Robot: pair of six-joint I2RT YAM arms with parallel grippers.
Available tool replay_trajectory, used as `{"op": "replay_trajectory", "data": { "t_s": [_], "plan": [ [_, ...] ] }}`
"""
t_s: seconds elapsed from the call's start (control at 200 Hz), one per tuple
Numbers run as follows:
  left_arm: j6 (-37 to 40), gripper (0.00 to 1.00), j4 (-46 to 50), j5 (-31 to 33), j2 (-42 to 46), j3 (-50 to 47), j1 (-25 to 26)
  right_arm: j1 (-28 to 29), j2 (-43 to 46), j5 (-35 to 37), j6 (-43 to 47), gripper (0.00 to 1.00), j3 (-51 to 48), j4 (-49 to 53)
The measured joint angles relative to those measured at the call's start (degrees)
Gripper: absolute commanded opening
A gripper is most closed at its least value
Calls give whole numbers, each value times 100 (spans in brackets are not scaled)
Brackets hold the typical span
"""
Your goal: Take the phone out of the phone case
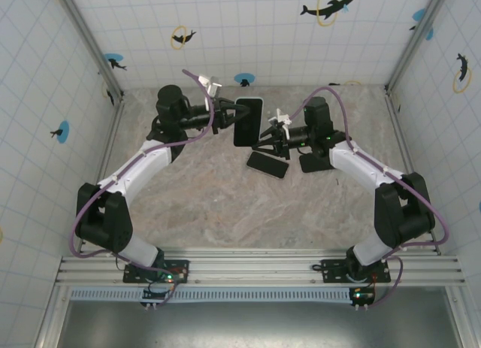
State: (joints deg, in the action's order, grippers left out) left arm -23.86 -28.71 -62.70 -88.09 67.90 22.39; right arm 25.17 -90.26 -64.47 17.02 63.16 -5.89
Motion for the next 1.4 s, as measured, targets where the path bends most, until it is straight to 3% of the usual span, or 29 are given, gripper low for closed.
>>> {"op": "replay_trajectory", "data": {
  "t_s": [0.415,0.981,1.171,1.396],
  "plan": [
    [-2,0,-2,-9,0,-4,-33,7,-11,-7,61,29,0,107],
    [-166,0,-160,-249,28,-166,-39,85,-59,61,437,13,103,647],
    [-175,0,-221,-393,28,-166,-70,155,-68,339,997,11,356,1263],
    [-238,0,-339,-380,28,-181,-83,328,85,1029,1394,10,330,1296]
  ]
}}
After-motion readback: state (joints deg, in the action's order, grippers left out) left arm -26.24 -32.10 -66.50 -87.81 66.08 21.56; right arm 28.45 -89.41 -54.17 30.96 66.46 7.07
